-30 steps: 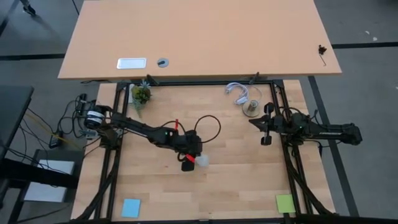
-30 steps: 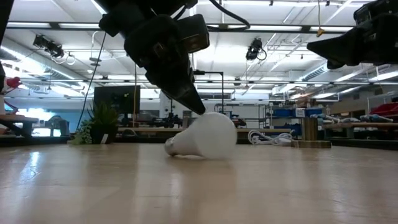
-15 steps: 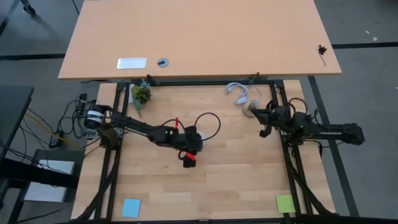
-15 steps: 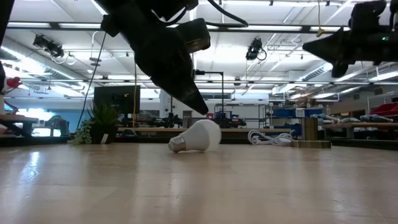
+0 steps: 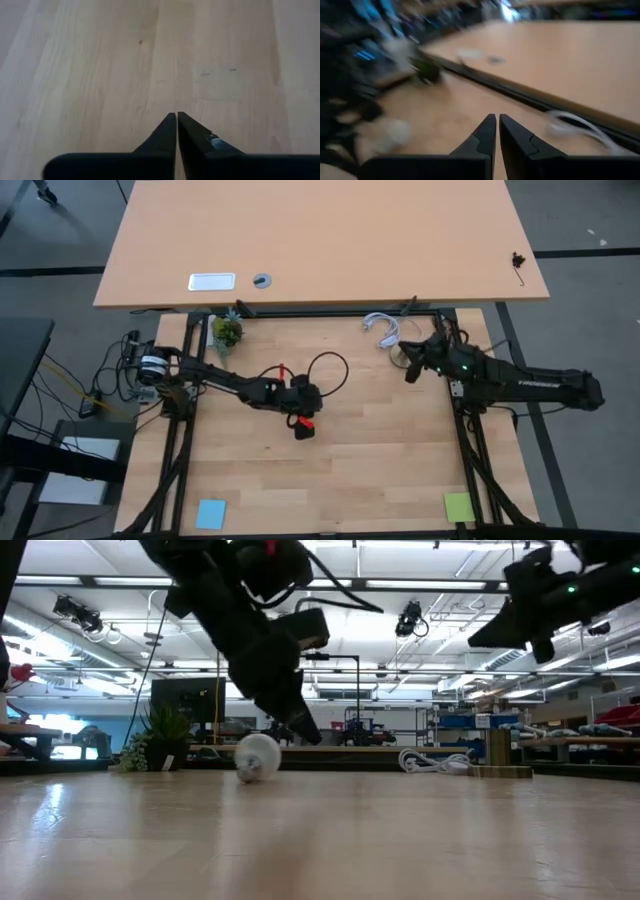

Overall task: Screw lightbulb
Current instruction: Move the lamp socket to the center of the table

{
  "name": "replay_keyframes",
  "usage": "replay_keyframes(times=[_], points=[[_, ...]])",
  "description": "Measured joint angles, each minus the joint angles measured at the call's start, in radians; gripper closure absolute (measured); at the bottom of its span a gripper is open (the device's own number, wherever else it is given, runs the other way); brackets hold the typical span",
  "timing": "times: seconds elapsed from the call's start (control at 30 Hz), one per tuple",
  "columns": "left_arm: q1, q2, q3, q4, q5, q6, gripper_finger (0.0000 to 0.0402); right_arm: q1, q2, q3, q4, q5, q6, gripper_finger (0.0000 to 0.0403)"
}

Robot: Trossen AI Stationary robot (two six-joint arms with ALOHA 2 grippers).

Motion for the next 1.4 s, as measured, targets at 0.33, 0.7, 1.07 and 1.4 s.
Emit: replay_keyframes(times=[0.33,0.7,1.07,1.4], points=[[-0.010,0.000,-0.088,0.172,0.006,-0.045,0.0399,-0.159,0.350,0.296,-0.464,-0.029,0.183,0.0370],[-0.014,-0.033,-0.087,0.149,0.006,-0.039,0.0400,-0.248,0.717,0.425,-0.704,-0.067,0.223,0.0371],[-0.014,-0.054,-0.087,0.138,0.003,-0.037,0.0401,-0.280,0.816,0.439,-0.678,-0.132,0.185,0.0371],[-0.020,-0.071,-0.087,0.133,0.003,-0.037,0.0401,-0.214,0.745,0.429,-0.491,-0.527,0.103,0.0371]])
